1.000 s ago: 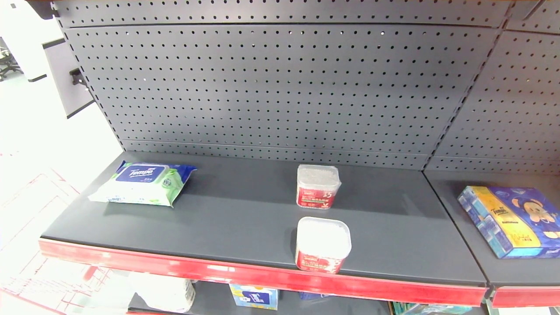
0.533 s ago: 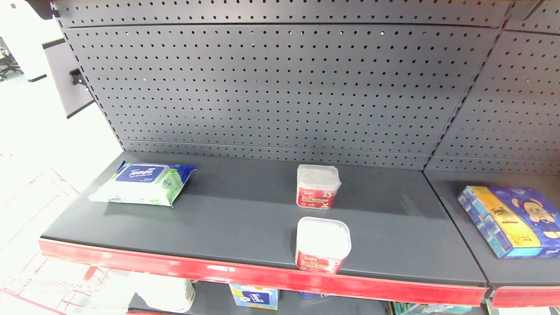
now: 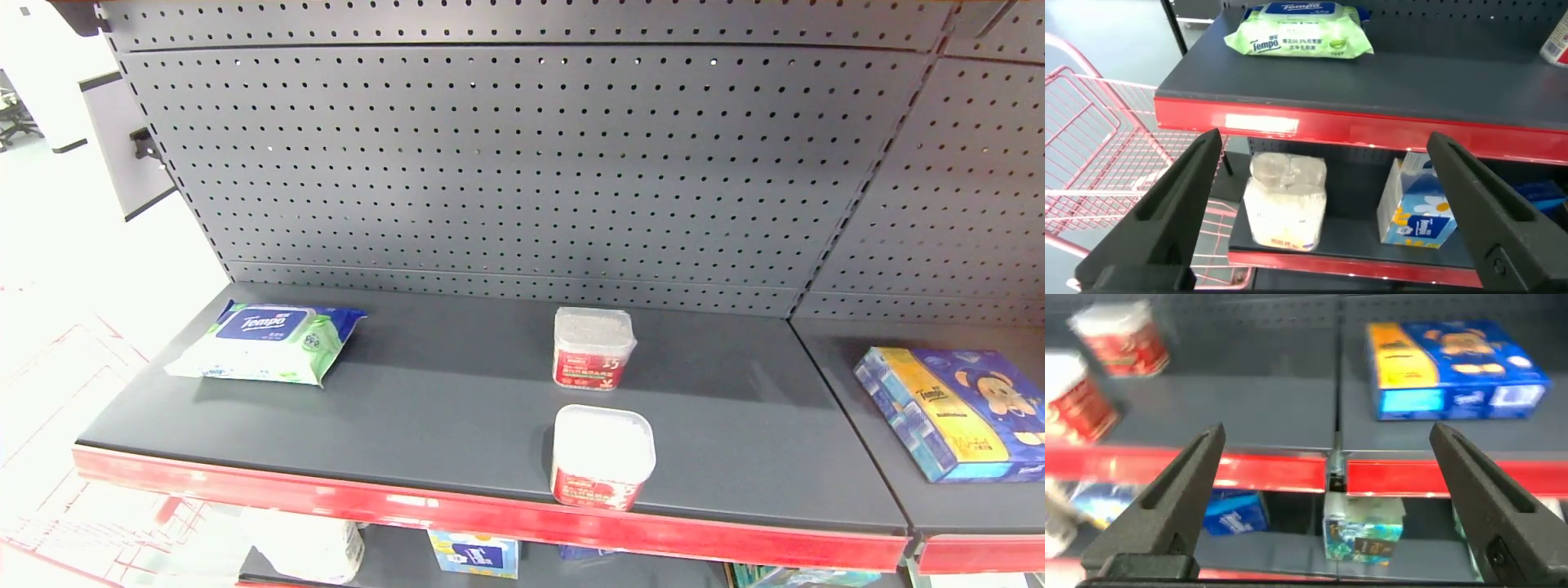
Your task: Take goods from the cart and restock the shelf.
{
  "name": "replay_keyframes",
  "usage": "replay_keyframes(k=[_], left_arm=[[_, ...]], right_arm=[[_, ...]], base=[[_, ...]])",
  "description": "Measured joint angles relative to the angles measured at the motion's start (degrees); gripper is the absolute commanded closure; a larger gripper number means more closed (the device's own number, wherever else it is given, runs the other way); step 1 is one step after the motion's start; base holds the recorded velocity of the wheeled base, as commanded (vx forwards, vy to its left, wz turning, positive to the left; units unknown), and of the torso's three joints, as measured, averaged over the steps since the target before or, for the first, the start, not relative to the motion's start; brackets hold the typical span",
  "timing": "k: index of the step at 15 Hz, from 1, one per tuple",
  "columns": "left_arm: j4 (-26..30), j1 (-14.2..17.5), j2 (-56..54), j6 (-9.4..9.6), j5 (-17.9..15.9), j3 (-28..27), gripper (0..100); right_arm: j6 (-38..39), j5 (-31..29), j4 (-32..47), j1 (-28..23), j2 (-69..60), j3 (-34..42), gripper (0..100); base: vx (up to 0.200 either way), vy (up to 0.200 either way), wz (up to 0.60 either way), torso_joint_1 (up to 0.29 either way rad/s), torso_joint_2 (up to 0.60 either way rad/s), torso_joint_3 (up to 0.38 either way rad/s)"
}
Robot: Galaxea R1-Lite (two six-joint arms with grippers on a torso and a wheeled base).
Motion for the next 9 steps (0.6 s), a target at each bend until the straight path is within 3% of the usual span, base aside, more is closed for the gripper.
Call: replay_keyframes(k=[4, 9], left_arm=[[0.0, 0.0, 0.0, 0.00, 0.0, 0.0, 0], [0.0, 0.0, 0.0, 0.00, 0.0, 0.0, 0]], right_arm=[[-2.9, 3.5, 1.2, 0.1, 0.0, 0.9, 0], [-2.7, 3.4, 1.2, 0.0, 0.0, 1.0, 0]], base=[[0.000, 0.000, 0.00, 0.000, 0.00, 0.000], [0.000, 0.000, 0.00, 0.000, 0.00, 0.000]])
